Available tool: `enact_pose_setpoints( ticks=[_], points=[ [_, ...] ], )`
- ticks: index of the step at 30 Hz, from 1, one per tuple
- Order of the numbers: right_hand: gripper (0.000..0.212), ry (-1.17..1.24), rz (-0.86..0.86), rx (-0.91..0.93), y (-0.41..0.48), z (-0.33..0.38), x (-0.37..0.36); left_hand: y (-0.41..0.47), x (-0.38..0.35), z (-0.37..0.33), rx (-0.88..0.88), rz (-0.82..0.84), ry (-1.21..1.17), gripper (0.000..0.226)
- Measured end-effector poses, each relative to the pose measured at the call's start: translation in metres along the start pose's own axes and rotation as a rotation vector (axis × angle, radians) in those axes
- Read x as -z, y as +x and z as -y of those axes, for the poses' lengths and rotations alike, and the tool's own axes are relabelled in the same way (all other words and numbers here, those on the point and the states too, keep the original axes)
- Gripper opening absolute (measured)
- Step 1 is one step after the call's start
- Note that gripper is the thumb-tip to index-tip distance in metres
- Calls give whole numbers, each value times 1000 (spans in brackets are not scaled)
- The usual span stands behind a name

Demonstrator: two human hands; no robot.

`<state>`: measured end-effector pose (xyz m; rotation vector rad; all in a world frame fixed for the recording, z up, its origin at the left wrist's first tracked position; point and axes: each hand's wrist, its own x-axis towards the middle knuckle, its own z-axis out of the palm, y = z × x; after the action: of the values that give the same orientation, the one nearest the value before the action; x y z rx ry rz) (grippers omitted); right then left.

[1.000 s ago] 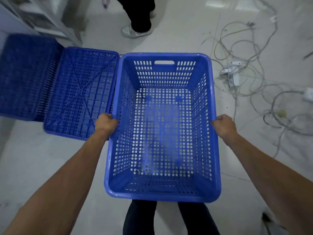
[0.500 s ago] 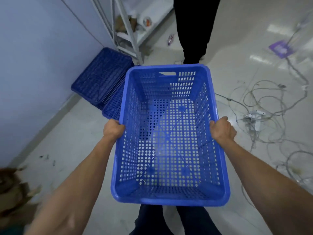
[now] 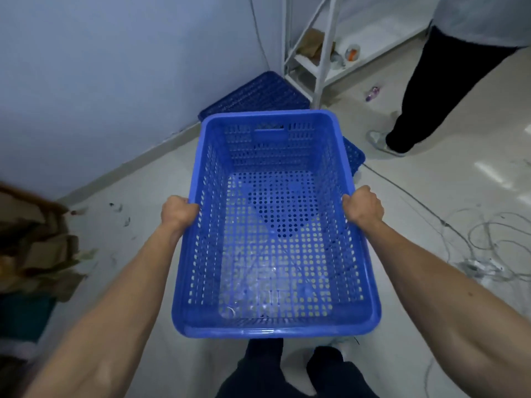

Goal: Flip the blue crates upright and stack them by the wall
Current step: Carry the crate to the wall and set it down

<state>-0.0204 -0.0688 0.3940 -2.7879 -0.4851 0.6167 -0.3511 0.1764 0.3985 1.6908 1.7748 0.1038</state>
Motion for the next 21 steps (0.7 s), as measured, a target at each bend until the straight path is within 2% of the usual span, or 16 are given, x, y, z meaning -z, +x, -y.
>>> enact_pose_setpoints(
  ticks=[11, 15, 21],
  points=[
    [54, -98, 66, 275, -25, 234, -45, 71, 154, 102, 159, -160, -77, 25],
    [52, -118, 76, 378, -28, 307, -60, 86, 189, 125, 229, -256, -104, 25],
    [45, -121, 111, 485, -7, 406, -89, 139, 224, 142, 359, -328, -111, 41]
  ],
)
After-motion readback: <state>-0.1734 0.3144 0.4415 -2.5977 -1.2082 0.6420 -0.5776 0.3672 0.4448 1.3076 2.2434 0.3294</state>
